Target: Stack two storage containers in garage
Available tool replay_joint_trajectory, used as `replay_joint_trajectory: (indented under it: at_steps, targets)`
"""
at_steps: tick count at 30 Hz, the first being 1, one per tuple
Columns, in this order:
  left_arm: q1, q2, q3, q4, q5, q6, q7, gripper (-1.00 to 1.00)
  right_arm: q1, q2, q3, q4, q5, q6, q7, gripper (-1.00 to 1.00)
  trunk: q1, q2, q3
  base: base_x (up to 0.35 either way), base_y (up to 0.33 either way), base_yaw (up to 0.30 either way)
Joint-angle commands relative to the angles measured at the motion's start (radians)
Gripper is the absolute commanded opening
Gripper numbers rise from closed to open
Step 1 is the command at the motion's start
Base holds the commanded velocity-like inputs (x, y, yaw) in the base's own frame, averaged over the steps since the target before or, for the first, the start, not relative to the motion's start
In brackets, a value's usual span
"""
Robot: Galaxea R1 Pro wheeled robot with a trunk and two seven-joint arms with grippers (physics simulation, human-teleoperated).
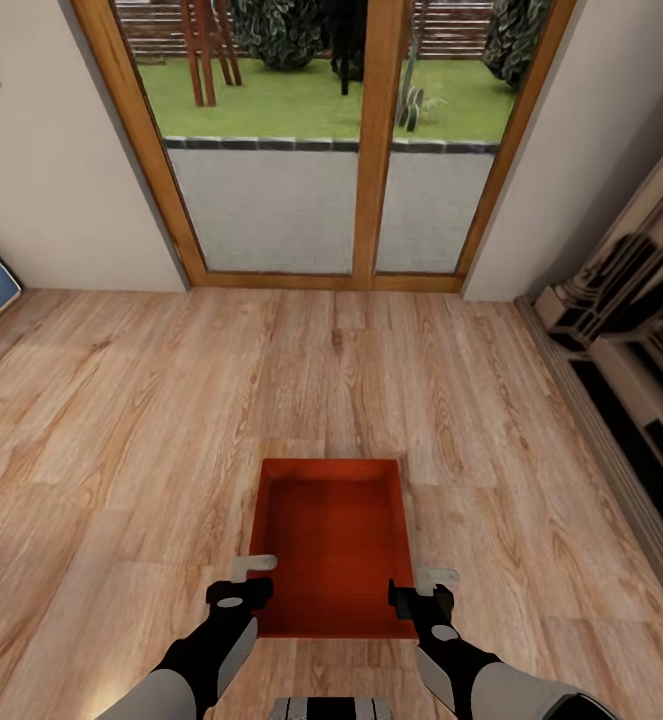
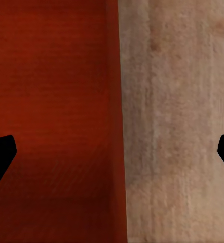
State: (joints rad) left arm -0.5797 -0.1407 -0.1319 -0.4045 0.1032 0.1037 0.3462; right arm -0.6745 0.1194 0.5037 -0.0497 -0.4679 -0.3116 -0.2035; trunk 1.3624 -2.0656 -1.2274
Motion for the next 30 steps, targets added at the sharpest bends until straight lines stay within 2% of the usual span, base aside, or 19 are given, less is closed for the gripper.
replay_joint_trajectory:
  at_steps: [1, 18, 30]
  targets:
    - [0.000, 0.001, -0.008, -0.002, 0.010, 0.005, 0.008, 1.00, 0.000, 0.000, 0.009, 0.001, -0.008, -0.003, -0.004, 1.00, 0.004, -0.007, -0.004, 0.000, 0.000, 0.000]
    - [0.000, 0.001, -0.008, -0.003, 0.010, 0.005, 0.008, 1.00, 0.000, 0.000, 0.009, 0.001, -0.008, -0.003, -0.004, 1.00, 0.069, -0.126, -0.057, 0.000, 0.000, 0.000]
    - [0.000, 0.001, -0.009, -0.009, 0.010, 0.005, 0.008, 1.00, 0.000, 0.000, 0.009, 0.001, -0.008, -0.003, -0.004, 1.00, 0.069, -0.126, -0.057, 0.000, 0.000, 0.000]
